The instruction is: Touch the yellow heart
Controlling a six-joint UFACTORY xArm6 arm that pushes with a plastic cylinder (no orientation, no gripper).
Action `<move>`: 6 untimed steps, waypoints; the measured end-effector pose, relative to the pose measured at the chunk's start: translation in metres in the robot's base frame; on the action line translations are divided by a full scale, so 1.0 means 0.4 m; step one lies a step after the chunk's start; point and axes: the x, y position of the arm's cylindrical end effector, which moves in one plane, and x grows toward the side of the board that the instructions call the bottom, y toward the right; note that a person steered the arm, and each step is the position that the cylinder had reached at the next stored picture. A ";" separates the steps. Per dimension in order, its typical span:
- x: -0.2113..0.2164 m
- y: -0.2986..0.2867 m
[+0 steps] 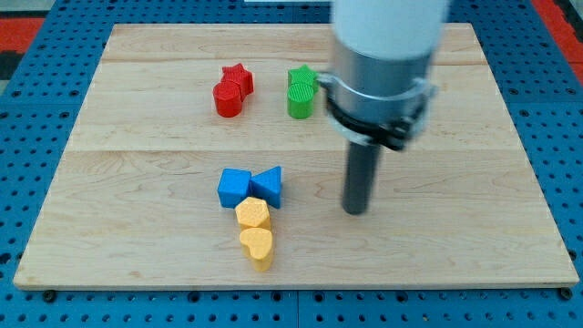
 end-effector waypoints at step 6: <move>0.134 -0.331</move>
